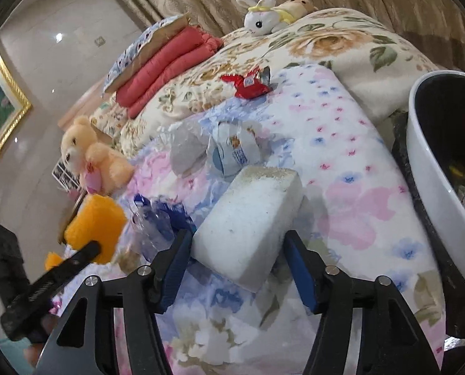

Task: Collect trash
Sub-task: 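Grasp the orange foam net with the left tool while the right tool grasps the white foam block, then carry the foam net and foam block over the bin and open both tools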

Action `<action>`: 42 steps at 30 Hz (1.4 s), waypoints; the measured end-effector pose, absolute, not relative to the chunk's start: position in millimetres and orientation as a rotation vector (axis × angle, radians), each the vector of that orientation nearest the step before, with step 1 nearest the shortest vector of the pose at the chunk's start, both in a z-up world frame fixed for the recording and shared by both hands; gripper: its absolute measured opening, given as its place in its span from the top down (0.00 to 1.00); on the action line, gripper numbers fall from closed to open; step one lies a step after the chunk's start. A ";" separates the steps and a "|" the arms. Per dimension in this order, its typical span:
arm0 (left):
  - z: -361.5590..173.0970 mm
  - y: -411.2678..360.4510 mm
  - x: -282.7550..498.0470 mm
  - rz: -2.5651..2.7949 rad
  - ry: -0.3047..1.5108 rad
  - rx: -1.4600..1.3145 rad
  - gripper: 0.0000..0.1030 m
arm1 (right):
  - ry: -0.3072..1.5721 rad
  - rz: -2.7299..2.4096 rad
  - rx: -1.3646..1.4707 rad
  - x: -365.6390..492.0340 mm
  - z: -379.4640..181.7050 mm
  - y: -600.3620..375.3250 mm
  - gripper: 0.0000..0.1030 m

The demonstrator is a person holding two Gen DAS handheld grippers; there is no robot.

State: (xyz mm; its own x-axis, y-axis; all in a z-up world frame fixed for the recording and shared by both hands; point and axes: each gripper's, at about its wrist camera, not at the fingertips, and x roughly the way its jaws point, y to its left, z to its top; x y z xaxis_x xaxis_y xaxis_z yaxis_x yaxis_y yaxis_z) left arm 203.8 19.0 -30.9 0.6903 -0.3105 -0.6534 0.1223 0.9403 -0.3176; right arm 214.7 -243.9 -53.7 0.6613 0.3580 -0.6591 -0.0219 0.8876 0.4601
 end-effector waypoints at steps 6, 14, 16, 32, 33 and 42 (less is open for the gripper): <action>-19.3 6.8 185.0 -0.288 0.757 -0.250 0.86 | 0.789 0.229 0.430 197.8 -43.8 -248.7 0.45; -5.5 -34.7 173.6 -0.388 0.744 -0.206 0.86 | 0.750 0.196 0.452 170.3 -29.3 -277.3 0.45; -3.3 -46.0 172.4 -0.411 0.743 -0.194 0.86 | 0.734 0.183 0.455 161.4 -23.8 -287.4 0.45; 4.5 -144.8 160.2 -0.580 0.752 -0.078 0.86 | 0.673 0.084 0.487 119.9 -5.4 -356.0 0.45; 3.9 -149.3 159.7 -0.587 0.755 -0.074 0.86 | 0.671 0.077 0.490 117.7 -5.2 -360.4 0.45; 2.8 -187.2 161.1 -0.643 0.771 -0.029 0.86 | 0.661 0.018 0.510 106.6 -2.8 -396.4 0.45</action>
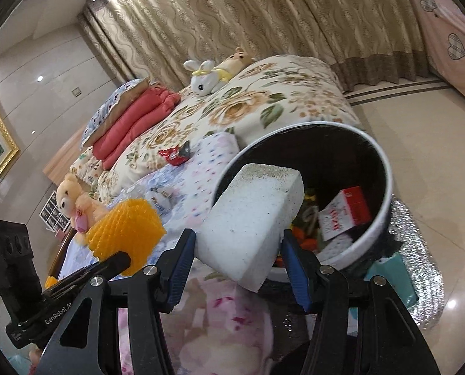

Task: Collect trash
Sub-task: 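Carry the foam net and foam block over the bin and open both tools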

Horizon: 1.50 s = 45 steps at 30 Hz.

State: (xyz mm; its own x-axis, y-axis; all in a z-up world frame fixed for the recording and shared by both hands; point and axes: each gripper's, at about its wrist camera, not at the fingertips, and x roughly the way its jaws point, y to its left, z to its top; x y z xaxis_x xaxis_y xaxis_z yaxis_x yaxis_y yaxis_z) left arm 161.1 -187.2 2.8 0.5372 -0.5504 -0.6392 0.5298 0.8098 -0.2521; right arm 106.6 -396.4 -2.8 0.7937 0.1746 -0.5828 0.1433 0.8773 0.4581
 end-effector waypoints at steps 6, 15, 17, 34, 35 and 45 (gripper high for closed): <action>4.4 -206.6 163.7 -0.666 0.776 -0.011 0.86 | 0.656 0.001 0.518 104.1 -3.0 -409.7 0.45; 4.2 -235.6 172.4 -0.689 0.789 0.022 0.86 | 0.666 -0.015 0.517 108.5 -4.5 -425.5 0.45; 3.6 -242.5 175.5 -0.695 0.793 0.028 0.86 | 0.666 -0.018 0.518 110.0 -4.7 -429.4 0.44; -1.2 -280.5 191.3 -0.723 0.818 0.060 0.85 | 0.683 -0.033 0.499 128.1 -4.1 -454.0 0.42; -1.9 -281.4 191.6 -0.722 0.820 0.059 0.85 | 0.686 -0.032 0.501 129.6 -4.9 -455.7 0.42; -5.1 -280.7 192.6 -0.715 0.843 0.028 0.57 | 0.696 -0.058 0.525 131.8 -8.8 -464.6 0.33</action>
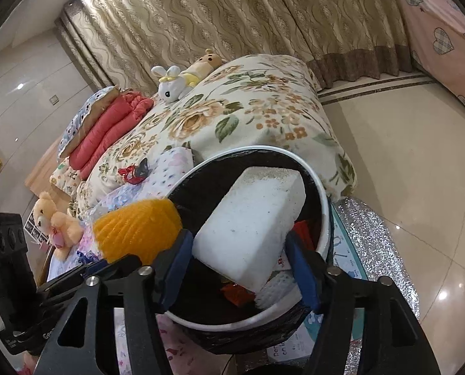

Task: Collect trash
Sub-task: 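Carry the foam net and foam block over the bin and open both tools, then grasp the clear plastic bag with the left tool while the right tool grasps crumpled paper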

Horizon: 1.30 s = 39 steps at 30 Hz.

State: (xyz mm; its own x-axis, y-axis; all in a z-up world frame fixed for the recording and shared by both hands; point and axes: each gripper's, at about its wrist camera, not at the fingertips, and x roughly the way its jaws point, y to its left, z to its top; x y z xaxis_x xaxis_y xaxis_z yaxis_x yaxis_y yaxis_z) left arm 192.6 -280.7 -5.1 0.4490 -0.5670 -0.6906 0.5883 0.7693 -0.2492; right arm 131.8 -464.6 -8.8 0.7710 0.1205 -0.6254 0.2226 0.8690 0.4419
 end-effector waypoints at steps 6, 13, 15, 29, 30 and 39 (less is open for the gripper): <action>-8.1 -268.5 189.5 -0.697 0.851 0.001 0.46 | 0.689 -0.062 0.537 129.4 -9.3 -463.4 0.24; -16.7 -239.3 186.3 -0.642 0.866 -0.028 0.46 | 0.683 -0.046 0.547 124.0 -10.7 -452.2 0.21; -19.6 -230.8 186.3 -0.626 0.872 -0.041 0.46 | 0.681 -0.042 0.542 123.3 -11.4 -447.5 0.21; -31.8 -151.1 197.0 -0.456 0.861 -0.108 0.46 | 0.699 0.033 0.518 121.5 -10.2 -395.1 0.20; -33.1 -144.4 199.0 -0.440 0.863 -0.115 0.46 | 0.698 0.039 0.513 122.0 -9.3 -391.1 0.20; -42.1 -76.8 210.0 -0.297 0.866 -0.193 0.46 | 0.705 0.135 0.464 136.8 -1.2 -338.8 0.19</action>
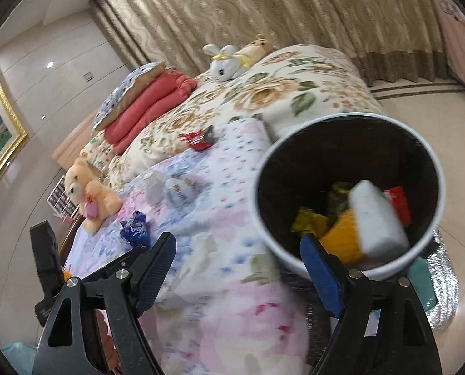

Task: Collect trash
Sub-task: 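Grasp the clear plastic bag with the left tool while the right tool grasps crumpled paper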

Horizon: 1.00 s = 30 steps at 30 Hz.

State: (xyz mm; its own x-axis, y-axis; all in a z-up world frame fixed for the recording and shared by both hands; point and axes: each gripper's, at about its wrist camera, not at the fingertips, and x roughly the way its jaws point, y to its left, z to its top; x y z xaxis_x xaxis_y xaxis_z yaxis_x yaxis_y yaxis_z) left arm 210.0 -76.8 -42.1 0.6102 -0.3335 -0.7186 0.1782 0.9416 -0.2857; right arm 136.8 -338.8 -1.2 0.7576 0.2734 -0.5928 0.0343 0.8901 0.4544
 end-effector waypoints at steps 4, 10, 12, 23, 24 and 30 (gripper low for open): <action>-44.7 -47.2 209.4 -0.248 0.861 -0.216 0.46 | 0.714 0.179 0.440 147.2 -0.2 -314.9 0.19; -54.1 -9.8 209.9 -0.189 0.880 -0.262 0.46 | 0.740 0.242 0.403 167.1 -7.3 -279.5 0.18; -53.9 -5.8 208.0 -0.193 0.879 -0.274 0.46 | 0.743 0.250 0.394 172.4 -9.3 -273.2 0.18; -51.4 -37.4 213.3 -0.276 0.893 -0.256 0.27 | 0.788 0.287 0.351 228.1 -21.5 -251.6 0.17; -51.0 -39.0 214.8 -0.275 0.894 -0.254 0.27 | 0.791 0.290 0.353 232.9 -21.9 -251.3 0.17; -48.7 -47.6 234.4 -0.256 0.901 -0.262 0.25 | 0.813 0.301 0.341 276.8 -33.4 -245.1 0.17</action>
State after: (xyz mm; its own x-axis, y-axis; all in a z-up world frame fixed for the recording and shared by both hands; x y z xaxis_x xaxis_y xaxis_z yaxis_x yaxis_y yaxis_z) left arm 234.4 -47.6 -48.7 0.5950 -0.3263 -0.7345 0.1086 0.9381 -0.3288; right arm 276.8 -245.1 -33.4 0.6503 0.3885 -0.6528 -0.1305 0.9037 0.4078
